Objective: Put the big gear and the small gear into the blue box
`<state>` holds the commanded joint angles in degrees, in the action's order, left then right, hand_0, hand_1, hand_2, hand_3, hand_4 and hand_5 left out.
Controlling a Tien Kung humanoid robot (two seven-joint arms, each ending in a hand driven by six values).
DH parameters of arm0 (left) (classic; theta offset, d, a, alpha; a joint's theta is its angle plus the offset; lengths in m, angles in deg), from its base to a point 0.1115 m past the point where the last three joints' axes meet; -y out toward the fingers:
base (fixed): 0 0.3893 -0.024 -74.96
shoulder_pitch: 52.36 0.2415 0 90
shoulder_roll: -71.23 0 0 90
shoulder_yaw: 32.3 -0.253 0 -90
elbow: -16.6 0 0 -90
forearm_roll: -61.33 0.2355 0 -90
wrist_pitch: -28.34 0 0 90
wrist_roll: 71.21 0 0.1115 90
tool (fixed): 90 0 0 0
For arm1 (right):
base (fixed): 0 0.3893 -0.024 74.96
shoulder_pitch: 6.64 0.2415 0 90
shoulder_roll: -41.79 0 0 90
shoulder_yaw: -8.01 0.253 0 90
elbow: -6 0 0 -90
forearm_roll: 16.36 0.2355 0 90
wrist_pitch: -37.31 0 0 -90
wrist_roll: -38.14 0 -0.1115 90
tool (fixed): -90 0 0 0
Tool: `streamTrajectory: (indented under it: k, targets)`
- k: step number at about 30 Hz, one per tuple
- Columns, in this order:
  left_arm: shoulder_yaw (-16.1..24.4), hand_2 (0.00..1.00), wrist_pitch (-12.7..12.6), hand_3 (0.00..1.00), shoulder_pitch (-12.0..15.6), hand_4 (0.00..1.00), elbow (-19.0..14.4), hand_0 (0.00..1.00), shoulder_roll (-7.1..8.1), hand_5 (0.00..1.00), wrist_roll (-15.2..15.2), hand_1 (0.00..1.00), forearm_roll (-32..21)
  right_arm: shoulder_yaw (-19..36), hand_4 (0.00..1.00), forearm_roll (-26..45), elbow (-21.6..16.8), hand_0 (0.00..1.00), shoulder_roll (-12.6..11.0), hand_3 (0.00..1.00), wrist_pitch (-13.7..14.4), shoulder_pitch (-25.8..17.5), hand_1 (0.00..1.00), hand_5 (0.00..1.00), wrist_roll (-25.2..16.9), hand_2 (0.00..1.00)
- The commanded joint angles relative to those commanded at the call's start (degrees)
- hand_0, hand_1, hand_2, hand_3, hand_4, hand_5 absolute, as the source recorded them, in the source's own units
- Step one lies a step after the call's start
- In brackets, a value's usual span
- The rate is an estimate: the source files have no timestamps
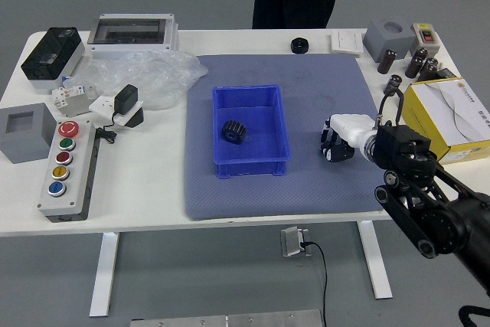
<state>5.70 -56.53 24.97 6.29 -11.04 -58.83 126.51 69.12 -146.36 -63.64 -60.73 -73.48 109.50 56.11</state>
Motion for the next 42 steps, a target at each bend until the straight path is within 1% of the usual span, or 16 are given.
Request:
streamTrajectory:
  k: [7,8,19,20,25,26,31,32,42]
  targets:
    - [0.02,0.741,0.03,0.694,0.08,0.575,0.0,0.78,-0.01,0.232,0.02,0.752,0.08,0.46,0.534,0.0,-0.39,0.579,-0.24,0.612,-0.72,0.09,0.499,0.167,-0.02,0.532]
    - [0.04,0.741,0.04,0.693,0.1,0.576,0.0,0.781,0.0,0.231,0.03,0.752,0.11,0.54,0.571,0.0,-0.52,0.598,-0.3,0.637,-0.86,0.13,0.516,0.18,-0.01,0.548]
    - [0.08,0.74,0.09,0.692,0.15,0.577,0.0,0.78,0.0,0.231,0.08,0.751,0.31,0.48,0.581,0.0,-1.13,0.598,-0.32,0.636,-2.67,0.18,0.516,0.183,0.41,0.551]
    - [0.07,0.741,0.09,0.693,0.15,0.579,0.0,0.78,0.01,0.23,0.08,0.752,0.31,0.52,0.61,0.0,-1.17,0.603,-0.33,0.651,-2.85,0.18,0.533,0.199,0.42,0.58]
    - [0.15,0.741,0.1,0.693,0.21,0.579,0.0,0.78,0.07,0.23,0.13,0.752,0.44,0.85,0.61,0.0,-1.52,0.603,-0.46,0.651,-3.71,0.19,0.533,0.199,0.58,0.58]
    - [0.15,0.74,0.11,0.692,0.23,0.58,0.0,0.78,0.07,0.229,0.14,0.751,0.46,0.91,0.678,0.0,-1.56,0.641,-0.48,0.694,-3.82,0.19,0.565,0.252,0.61,0.614]
    - [0.02,0.74,0.13,0.692,0.24,0.58,0.0,0.78,0.04,0.229,0.12,0.751,0.37,1.04,0.678,0.0,-1.6,0.641,-0.46,0.694,-4.28,0.13,0.565,0.252,0.77,0.614]
    - [0.02,0.74,0.13,0.691,0.24,0.581,0.0,0.78,0.03,0.23,0.11,0.751,0.36,1.04,0.691,0.0,-1.59,0.663,-0.45,0.733,-4.33,0.12,0.594,0.255,0.8,0.666]
    - [0.3,0.74,0.11,0.691,0.34,0.581,0.0,0.78,0.1,0.229,0.16,0.751,0.51,1.52,0.688,0.0,-2.22,0.668,-0.75,0.745,-4.69,0.37,0.603,0.251,1.0,0.675]
